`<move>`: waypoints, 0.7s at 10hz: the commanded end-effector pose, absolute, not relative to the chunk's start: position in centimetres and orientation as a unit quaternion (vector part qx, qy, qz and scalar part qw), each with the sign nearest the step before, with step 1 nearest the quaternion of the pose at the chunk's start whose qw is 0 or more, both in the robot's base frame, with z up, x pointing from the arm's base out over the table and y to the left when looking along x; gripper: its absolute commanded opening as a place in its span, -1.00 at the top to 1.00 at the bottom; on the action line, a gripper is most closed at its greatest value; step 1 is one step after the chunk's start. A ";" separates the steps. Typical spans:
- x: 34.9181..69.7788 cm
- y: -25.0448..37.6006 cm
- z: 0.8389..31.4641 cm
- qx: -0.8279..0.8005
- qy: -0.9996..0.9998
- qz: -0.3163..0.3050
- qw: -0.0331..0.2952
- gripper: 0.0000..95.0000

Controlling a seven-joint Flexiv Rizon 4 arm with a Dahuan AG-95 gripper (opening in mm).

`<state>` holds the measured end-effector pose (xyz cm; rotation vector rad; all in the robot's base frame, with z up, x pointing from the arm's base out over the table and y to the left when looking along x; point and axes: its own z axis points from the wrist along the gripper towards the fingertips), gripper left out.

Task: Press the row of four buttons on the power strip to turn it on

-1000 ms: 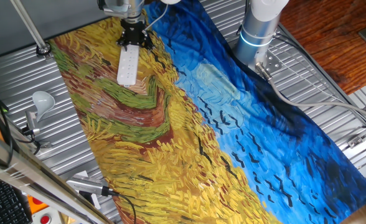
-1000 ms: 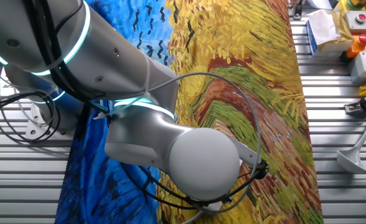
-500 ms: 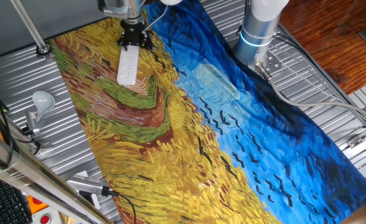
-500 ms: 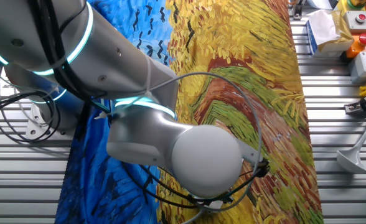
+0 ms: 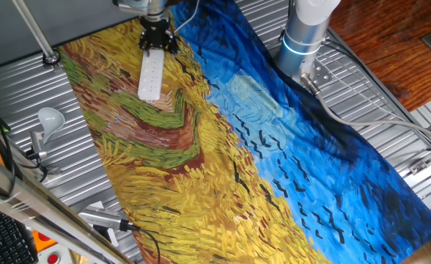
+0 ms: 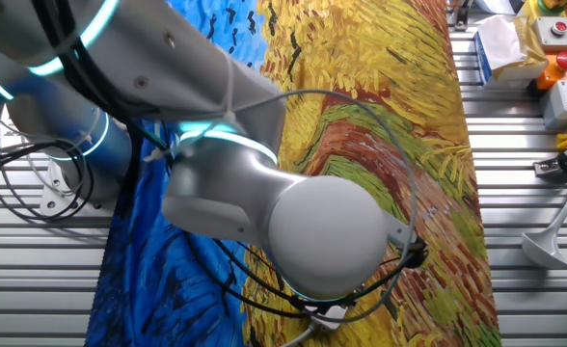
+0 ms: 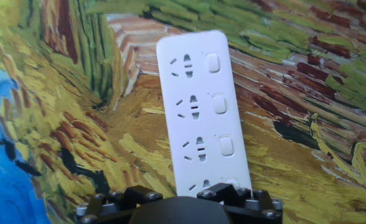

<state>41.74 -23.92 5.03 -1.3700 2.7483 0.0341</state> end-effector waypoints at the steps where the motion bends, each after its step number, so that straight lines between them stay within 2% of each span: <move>1: 42.2 -24.2 5.1 -0.433 0.901 0.012 0.035 1.00; 7: 42.8 -25.1 5.9 -0.427 0.903 0.019 0.030 1.00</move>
